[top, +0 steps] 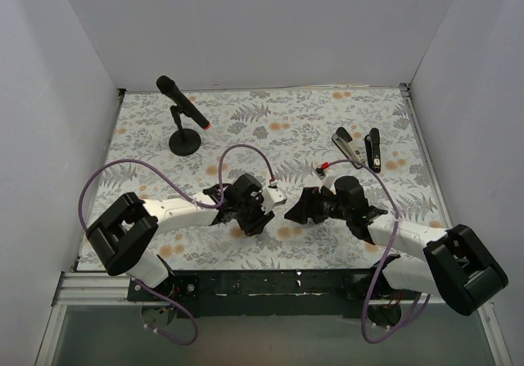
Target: Load the staples into the stapler
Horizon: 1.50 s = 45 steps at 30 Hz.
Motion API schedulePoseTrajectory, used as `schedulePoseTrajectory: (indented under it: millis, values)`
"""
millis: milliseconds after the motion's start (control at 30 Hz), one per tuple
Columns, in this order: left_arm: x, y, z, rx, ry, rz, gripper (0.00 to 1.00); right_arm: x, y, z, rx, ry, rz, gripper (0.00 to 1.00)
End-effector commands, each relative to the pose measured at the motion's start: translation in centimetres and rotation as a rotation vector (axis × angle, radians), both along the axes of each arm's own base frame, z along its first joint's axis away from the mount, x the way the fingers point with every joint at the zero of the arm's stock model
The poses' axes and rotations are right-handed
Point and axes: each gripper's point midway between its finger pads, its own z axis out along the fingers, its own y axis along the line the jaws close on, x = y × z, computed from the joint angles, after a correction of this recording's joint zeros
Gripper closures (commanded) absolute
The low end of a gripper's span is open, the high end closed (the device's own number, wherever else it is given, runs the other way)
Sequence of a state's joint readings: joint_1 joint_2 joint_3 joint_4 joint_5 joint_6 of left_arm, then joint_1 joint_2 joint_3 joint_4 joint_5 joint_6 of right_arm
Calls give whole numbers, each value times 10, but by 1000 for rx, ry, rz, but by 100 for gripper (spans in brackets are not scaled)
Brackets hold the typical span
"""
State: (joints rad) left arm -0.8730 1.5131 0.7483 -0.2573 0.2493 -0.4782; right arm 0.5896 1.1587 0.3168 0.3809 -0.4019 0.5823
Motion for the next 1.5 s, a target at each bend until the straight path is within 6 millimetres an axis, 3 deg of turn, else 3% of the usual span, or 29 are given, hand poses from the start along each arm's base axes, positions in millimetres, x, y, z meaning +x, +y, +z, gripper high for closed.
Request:
schedulePoseTrajectory:
  millis: [0, 300, 433, 667, 1100, 1467]
  values:
    - [-3, -6, 8, -28, -33, 5, 64, -2, 17, 6, 103, 39, 30, 22]
    - [-10, -3, 7, -27, -89, 0, 64, -17, 49, -2, 184, 111, 111, 28]
    - [-10, -4, 12, -41, -120, 1, 64, -19, 59, -7, 183, 117, 137, 36]
    - [-10, -7, 22, -84, -165, -6, 64, -14, 64, -17, 155, 113, 127, 43]
    - [-11, -13, 29, -113, -187, -22, 64, -12, 77, -5, 229, 105, 156, 45]
    - [-12, -16, 38, -147, -193, -25, 64, -14, 82, -7, 227, 107, 177, 55]
